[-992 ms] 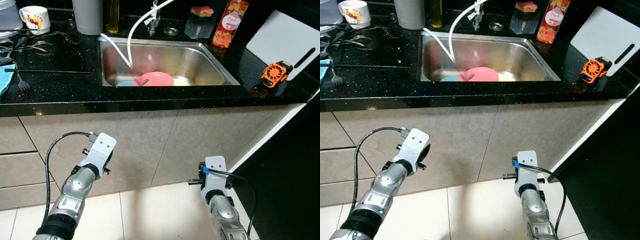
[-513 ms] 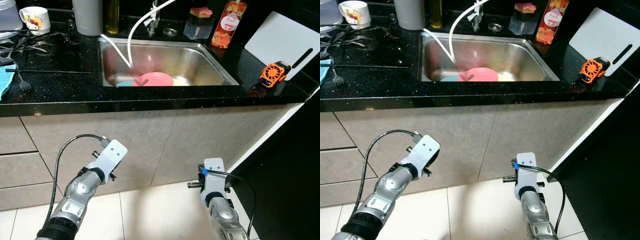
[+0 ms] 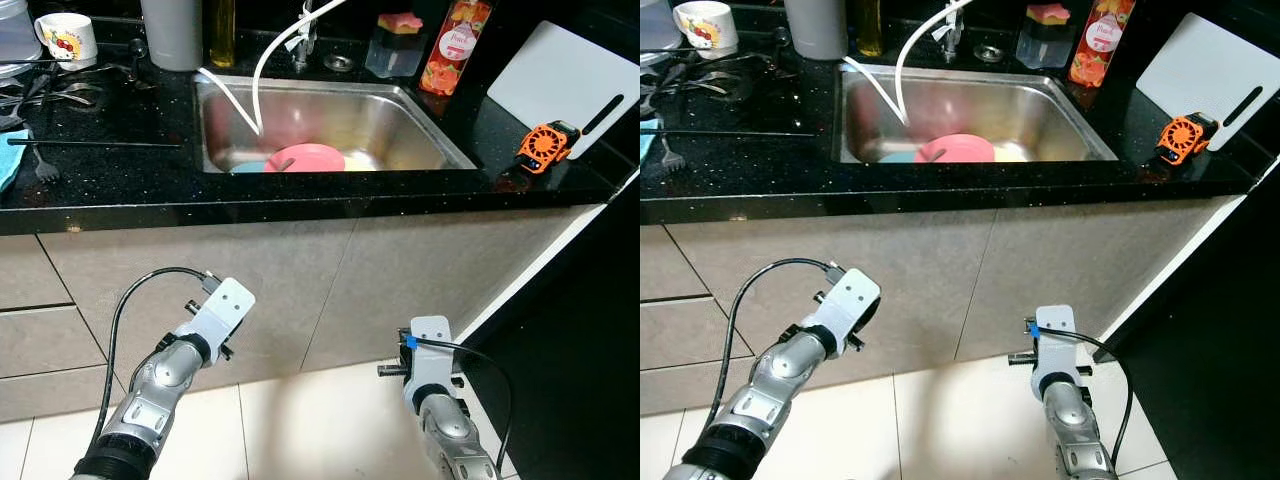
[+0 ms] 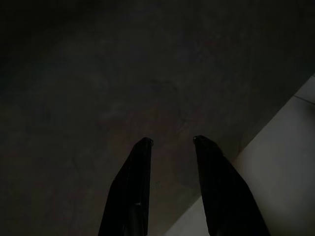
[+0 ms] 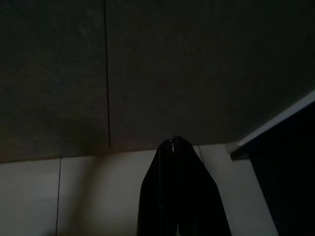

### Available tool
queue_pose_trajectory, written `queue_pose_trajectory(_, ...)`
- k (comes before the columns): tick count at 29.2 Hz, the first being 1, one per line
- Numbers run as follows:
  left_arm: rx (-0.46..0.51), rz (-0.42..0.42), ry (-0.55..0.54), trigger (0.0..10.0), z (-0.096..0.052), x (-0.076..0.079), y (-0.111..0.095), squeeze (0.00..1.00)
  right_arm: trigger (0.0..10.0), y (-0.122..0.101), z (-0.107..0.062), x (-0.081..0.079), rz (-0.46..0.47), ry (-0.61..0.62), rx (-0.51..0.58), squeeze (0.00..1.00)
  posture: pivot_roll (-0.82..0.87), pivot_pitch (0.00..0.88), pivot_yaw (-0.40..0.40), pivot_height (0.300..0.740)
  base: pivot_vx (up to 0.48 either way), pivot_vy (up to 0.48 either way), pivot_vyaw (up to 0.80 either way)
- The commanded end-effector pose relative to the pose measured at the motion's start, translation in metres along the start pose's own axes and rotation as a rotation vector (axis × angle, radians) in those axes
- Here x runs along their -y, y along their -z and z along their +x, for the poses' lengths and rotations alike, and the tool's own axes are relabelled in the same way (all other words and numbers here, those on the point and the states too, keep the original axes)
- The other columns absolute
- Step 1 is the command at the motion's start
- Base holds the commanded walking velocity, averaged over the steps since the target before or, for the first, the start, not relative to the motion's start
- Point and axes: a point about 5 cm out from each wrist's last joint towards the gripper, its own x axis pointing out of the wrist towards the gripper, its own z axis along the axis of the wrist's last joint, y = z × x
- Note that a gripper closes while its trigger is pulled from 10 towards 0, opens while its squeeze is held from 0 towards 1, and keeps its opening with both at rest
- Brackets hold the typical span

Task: Kitchen organization

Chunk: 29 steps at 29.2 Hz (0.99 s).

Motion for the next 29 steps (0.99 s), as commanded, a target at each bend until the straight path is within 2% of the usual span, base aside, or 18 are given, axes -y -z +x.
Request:
queue_pose_trajectory(1,-0.014,-0.016,-0.014,10.0,0.000,0.000,-0.001,0.00,10.0,-0.001,-0.001,0.003,-0.021,-0.006,0.010,0.00,0.13,0.054,-0.117,0.740,0.000,0.000,0.00)
queue_pose_trajectory(5,-0.025,-0.025,-0.019,10.0,-0.001,-0.001,0.000,0.00,10.0,-0.002,-0.001,0.004,-0.002,0.002,0.005,0.00,0.14,0.053,-0.115,0.740,0.000,0.000,0.00)
queue_pose_trajectory(7,-0.040,-0.082,-0.033,10.0,-0.002,-0.002,0.005,0.00,10.0,-0.001,0.000,0.002,-0.008,-0.001,0.000,0.00,0.14,0.054,-0.112,0.740,0.000,0.000,0.00)
queue_pose_trajectory(9,-0.041,-0.095,-0.033,10.0,-0.002,-0.001,0.005,0.00,10.0,0.000,0.000,0.002,-0.011,-0.003,-0.001,0.00,0.14,0.054,-0.112,0.740,0.000,0.000,0.00)
queue_pose_trajectory(12,-0.035,-0.086,-0.014,10.0,-0.001,0.001,0.005,0.00,10.0,-0.001,-0.001,0.005,0.009,0.015,-0.001,0.00,0.14,0.060,-0.108,0.740,0.000,0.000,0.00)
queue_pose_trajectory(18,-0.022,-0.084,-0.020,10.0,-0.001,0.002,0.002,0.00,10.0,-0.003,0.000,0.005,-0.006,0.009,0.004,0.00,0.15,0.062,-0.104,0.740,0.000,0.000,0.00)
queue_pose_trajectory(21,0.003,-0.128,-0.022,10.0,-0.001,0.003,-0.001,0.00,10.0,-0.017,0.003,0.009,0.094,0.037,0.035,0.00,0.14,0.065,-0.104,0.740,0.000,0.000,0.00)
queue_pose_trajectory(23,0.013,-0.162,-0.033,10.0,-0.002,0.003,-0.002,0.00,10.0,-0.019,0.004,0.009,0.102,0.035,0.037,0.00,0.14,0.064,-0.106,0.740,0.000,0.000,0.00)
queue_pose_trajectory(26,0.030,-0.144,-0.046,10.0,-0.003,0.001,-0.004,0.00,10.0,-0.013,0.004,0.001,0.078,-0.003,0.011,0.00,0.15,0.061,-0.105,0.740,0.000,0.000,0.00)
queue_pose_trajectory(29,0.031,-0.116,-0.058,10.0,-0.004,0.001,-0.003,0.00,10.0,-0.013,0.005,0.001,0.078,0.010,0.010,0.00,0.15,0.063,-0.098,0.740,0.000,0.000,0.00)
